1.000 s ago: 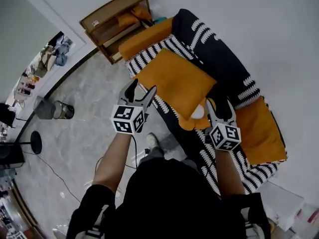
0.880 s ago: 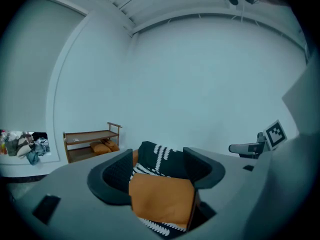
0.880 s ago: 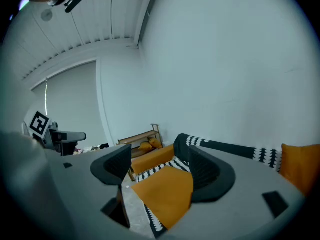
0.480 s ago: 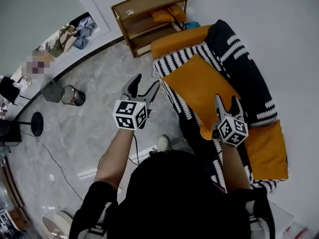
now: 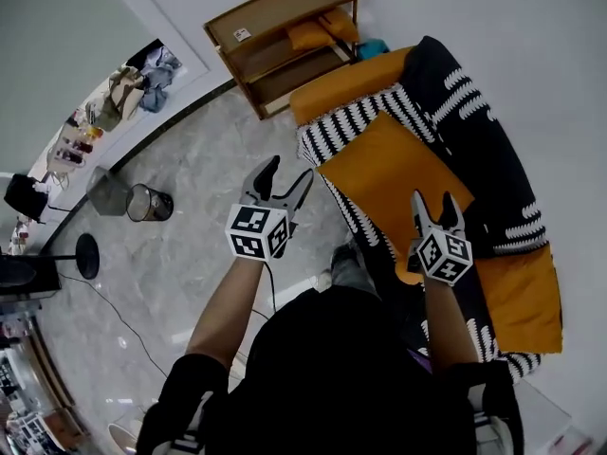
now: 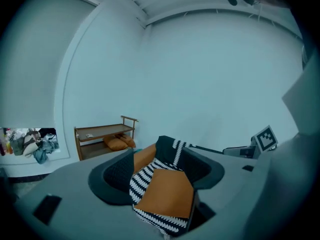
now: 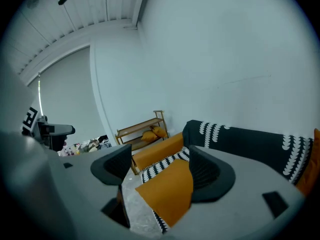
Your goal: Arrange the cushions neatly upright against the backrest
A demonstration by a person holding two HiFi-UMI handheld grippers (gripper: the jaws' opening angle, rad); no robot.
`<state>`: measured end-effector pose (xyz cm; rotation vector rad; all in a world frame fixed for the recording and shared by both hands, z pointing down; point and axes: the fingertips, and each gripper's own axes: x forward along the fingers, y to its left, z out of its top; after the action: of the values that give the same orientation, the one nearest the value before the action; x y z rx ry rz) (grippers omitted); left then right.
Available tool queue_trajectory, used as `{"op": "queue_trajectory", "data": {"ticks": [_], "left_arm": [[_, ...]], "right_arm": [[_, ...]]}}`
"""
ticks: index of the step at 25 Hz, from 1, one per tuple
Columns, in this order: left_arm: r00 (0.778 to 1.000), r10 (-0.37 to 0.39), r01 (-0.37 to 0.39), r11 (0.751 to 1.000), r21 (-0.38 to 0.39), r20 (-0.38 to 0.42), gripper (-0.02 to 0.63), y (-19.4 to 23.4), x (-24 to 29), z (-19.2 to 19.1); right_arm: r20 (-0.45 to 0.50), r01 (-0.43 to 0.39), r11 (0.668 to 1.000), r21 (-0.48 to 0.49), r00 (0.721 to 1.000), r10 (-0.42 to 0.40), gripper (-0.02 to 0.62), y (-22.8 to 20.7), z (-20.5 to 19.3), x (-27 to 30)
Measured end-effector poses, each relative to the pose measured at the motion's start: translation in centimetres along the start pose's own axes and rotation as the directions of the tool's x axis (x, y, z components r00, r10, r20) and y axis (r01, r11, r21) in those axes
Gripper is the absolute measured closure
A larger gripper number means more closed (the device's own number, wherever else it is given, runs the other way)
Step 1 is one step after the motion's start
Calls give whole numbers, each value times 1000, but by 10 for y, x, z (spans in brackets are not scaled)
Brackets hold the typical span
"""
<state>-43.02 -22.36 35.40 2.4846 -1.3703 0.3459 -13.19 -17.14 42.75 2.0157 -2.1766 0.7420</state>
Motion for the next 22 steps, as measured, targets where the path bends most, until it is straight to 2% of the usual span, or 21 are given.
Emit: {"op": "queue_trajectory", "data": {"ticks": [4,9,16,22], "left_arm": [[996,-68,70,997,38,-50,287,-3,55,5],[981,-155,161,986,42,-117,287,-21,116,-3],[941,-246,263,964,43,-230,287,-56,188,-25],[903,-276,303,953,32,-329,287,-58,234,-54]], "right_arm": [[-19,61,997,37,998,-61,224,-28,-6,23],[-62,146,988,58,988,-143,224,-76,-18,39],[-157,264,961,84,956,-249,224,-135,-49,42],[-229,340,936,96,922,-312,224,-166,-72,30]]}}
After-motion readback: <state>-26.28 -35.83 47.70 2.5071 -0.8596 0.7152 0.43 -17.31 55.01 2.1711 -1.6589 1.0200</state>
